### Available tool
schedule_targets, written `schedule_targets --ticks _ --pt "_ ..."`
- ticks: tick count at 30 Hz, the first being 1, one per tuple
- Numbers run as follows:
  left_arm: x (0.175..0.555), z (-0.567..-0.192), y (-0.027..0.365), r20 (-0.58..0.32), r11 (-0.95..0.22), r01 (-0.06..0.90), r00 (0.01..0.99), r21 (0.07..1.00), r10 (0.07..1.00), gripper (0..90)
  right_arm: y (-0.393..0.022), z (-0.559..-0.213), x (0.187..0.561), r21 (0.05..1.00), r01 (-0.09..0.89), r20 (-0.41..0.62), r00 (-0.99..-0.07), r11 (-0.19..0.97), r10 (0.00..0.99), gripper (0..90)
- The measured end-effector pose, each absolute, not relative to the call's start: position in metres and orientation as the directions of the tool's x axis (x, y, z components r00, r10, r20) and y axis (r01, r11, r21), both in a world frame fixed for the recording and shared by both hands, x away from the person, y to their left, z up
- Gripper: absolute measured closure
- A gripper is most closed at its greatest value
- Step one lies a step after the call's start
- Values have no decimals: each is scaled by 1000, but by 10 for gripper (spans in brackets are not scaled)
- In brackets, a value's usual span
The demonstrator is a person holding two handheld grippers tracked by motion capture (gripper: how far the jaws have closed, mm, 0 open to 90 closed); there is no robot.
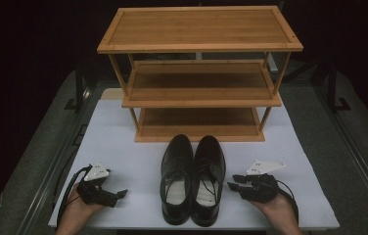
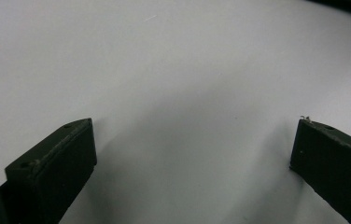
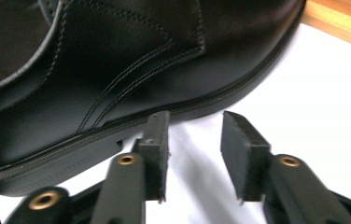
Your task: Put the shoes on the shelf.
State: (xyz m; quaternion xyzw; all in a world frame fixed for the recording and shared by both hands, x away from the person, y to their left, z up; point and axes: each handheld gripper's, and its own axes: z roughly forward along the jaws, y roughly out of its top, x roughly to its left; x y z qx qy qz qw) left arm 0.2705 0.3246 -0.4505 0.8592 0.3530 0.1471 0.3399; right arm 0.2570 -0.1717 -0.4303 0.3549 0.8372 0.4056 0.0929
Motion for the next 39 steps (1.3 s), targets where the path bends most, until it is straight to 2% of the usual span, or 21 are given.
schedule_targets --ticks 2,3,7,8,11,15,19,29,39 --pt "270 -448 324 -20 -498 520 706 694 708 1 -173 -427 257 750 517 129 -726 413 675 551" --pt "269 -447 323 -36 -491 518 713 701 701 47 -173 -426 257 751 519 133 -725 408 676 533" --pt "266 -435 314 -54 -467 506 718 725 694 82 -176 -419 258 759 525 156 -720 384 676 484" --pt "265 -431 311 -63 -455 499 722 738 689 125 -176 -418 259 760 524 155 -721 385 676 472" --pt "264 -417 302 -90 -427 485 734 763 673 149 -176 -412 260 763 524 162 -722 379 672 460" --pt "264 -397 289 -110 -400 467 747 788 655 229 -177 -402 261 775 524 181 -720 353 670 457" --pt "266 -378 275 -100 -401 437 766 805 635 263 -173 -391 265 789 513 195 -731 338 654 446" --pt "278 -357 236 -78 -418 364 823 833 562 317 -148 -374 273 812 469 193 -778 348 598 432" --pt "294 -369 204 -111 -424 353 860 834 498 326 -128 -378 279 804 465 194 -794 370 576 428"
